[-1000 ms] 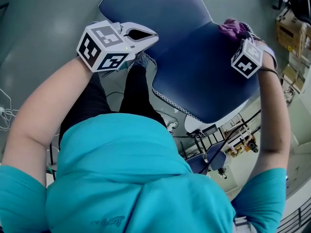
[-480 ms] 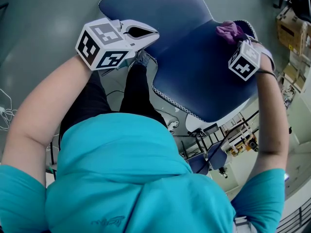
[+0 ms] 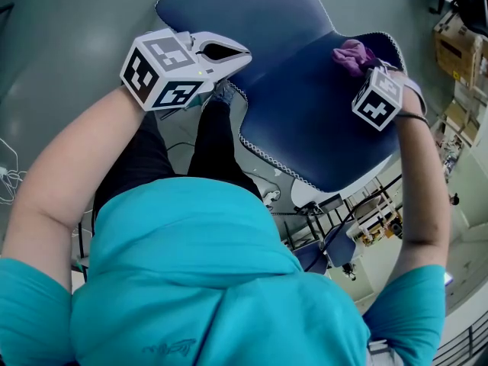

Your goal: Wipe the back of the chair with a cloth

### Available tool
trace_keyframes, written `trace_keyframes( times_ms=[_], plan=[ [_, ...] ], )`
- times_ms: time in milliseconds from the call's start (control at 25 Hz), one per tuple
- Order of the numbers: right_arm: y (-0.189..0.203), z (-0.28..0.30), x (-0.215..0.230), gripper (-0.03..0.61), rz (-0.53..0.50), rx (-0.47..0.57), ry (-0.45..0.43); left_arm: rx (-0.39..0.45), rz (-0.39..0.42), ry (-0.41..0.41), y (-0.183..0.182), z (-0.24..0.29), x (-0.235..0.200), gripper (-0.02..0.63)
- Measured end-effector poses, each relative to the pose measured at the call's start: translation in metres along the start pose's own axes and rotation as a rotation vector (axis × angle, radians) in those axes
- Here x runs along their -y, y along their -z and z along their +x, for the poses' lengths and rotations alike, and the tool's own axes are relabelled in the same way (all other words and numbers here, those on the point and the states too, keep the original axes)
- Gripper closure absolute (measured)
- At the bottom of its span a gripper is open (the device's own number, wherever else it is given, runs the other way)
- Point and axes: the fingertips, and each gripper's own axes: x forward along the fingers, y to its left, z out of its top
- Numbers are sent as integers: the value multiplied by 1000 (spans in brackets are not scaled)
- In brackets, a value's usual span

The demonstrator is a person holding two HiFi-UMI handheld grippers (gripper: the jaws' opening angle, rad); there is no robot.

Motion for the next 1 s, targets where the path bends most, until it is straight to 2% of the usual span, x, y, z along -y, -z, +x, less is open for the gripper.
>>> trace_keyframes(
  times_ms=[320,600,1000],
  plan=[
    [-11,-1,-22,520,-1,12,-51,-6,3,3,1,-2,1,618],
    [-15,-1,-25,520,-2,11,-45,-11,2,10,4,-2,2,618],
    [-25,-2,-45,520,-18,27,-93,-3,-2,10,4,1,2,618]
  ],
)
